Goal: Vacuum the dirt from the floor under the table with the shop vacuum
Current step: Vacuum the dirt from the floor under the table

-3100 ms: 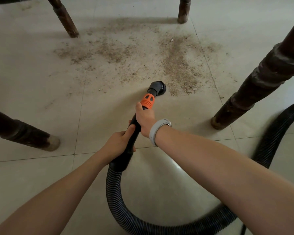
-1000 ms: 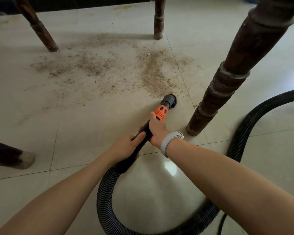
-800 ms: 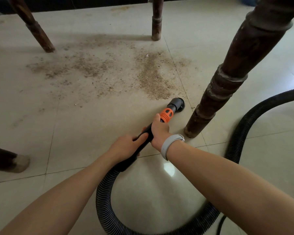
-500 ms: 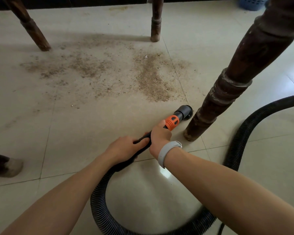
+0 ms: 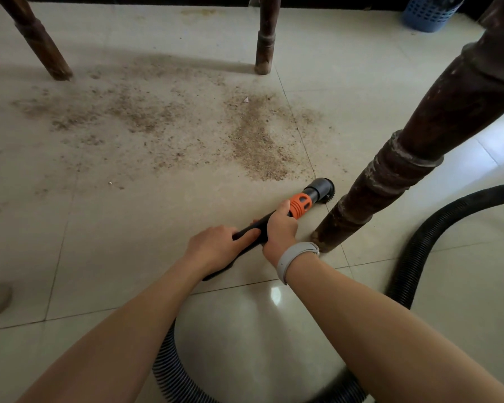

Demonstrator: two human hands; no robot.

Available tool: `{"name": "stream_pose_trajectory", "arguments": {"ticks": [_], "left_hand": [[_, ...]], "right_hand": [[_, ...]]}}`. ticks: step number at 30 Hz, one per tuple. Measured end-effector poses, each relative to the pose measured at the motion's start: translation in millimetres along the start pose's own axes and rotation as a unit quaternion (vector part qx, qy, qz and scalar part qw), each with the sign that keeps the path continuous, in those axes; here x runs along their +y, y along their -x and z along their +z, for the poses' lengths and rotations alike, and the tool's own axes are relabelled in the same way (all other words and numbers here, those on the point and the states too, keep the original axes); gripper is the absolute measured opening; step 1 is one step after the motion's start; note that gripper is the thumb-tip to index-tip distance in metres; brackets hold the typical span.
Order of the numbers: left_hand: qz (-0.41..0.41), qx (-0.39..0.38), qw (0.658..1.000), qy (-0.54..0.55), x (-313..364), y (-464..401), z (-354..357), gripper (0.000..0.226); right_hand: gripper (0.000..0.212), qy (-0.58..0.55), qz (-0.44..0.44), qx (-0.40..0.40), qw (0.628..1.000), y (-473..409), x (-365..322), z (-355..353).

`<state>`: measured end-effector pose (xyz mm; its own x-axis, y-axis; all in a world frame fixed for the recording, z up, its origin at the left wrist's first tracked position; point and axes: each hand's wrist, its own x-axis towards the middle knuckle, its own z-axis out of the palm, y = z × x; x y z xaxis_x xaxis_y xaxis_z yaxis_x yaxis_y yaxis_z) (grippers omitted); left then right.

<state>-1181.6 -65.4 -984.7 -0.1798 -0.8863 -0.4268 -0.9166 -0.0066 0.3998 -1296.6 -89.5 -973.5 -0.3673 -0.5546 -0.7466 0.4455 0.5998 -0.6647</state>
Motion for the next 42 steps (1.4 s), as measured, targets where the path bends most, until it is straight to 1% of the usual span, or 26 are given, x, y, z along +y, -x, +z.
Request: {"name": "stream_pose_trajectory", "arguments": {"ticks": [2, 8, 12, 16, 21, 23, 27, 30, 39, 42], "left_hand": [[0.008, -0.001, 1.0, 0.009, -0.2, -1.0, 2.5, 0.06], [0.031, -0.005, 0.999, 0.027, -4.3, 0.3, 11.0, 0.057], [0.034, -0.032, 0.997, 0.055, -8.7, 3.7, 13.1, 0.054], [0.035, -0.061, 0.993, 0.089, -14.9, 9.4, 15.2, 0.053], [0.016, -0.107, 0.984, 0.144, -25.7, 14.1, 21.6, 0.057], [0.013, -0.117, 0.981, 0.152, -28.4, 17.6, 22.6, 0.055], [0.011, -0.11, 0.984, 0.141, -30.2, 23.6, 21.5, 0.051], [0.006, -0.106, 0.983, 0.152, -29.8, 27.9, 21.5, 0.051], [-0.007, -0.095, 0.983, 0.158, -38.4, 39.6, 16.7, 0.05], [-0.015, -0.088, 0.983, 0.16, -40.9, 43.5, 15.3, 0.05]], "right_hand": [[0.036, -0.008, -0.008, -0.015, 1.0, 0.3, -2.4, -1.7], [0.039, -0.021, -0.003, -0.043, 0.999, -5.7, 3.3, -4.5], [0.036, -0.036, 0.006, -0.063, 0.997, -2.7, 9.9, -7.4], [0.038, -0.063, 0.025, -0.081, 0.994, -0.8, 17.9, -8.9], [0.038, -0.071, 0.057, -0.102, 0.991, 1.4, 27.3, -9.0], [0.039, -0.077, 0.068, -0.107, 0.989, 4.1, 31.5, -8.5], [0.04, -0.079, 0.075, -0.106, 0.988, 7.0, 36.9, -5.6], [0.042, -0.083, 0.08, -0.108, 0.987, 8.7, 38.1, -3.8], [0.037, -0.07, 0.087, -0.139, 0.984, 14.6, 43.0, 5.0], [0.039, -0.056, 0.086, -0.144, 0.984, 14.5, 48.2, 9.2]]}}
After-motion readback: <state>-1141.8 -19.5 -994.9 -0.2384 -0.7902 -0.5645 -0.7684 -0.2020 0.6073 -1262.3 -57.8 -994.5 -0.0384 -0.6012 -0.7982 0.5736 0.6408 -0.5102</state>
